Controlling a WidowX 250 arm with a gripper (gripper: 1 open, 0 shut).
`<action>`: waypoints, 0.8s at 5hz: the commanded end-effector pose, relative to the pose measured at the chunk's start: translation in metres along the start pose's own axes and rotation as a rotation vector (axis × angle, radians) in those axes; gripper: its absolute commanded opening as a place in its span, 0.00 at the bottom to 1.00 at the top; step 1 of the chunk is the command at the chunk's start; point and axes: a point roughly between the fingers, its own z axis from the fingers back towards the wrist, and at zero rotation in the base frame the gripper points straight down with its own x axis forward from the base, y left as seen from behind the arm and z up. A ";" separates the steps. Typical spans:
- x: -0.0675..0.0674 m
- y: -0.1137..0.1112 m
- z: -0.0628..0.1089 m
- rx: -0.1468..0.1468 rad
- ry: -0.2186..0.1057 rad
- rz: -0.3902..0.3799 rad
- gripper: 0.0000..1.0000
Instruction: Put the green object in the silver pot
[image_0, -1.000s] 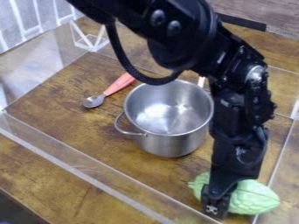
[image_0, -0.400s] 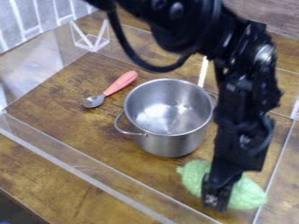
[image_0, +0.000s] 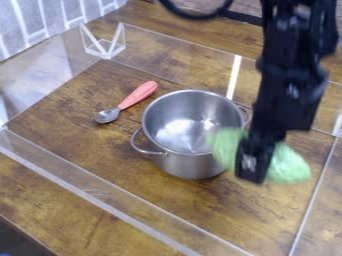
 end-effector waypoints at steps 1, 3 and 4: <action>-0.027 0.021 0.053 0.121 -0.033 0.000 0.00; -0.030 0.016 0.043 0.165 -0.052 -0.119 1.00; -0.017 0.015 0.034 0.176 -0.046 -0.132 1.00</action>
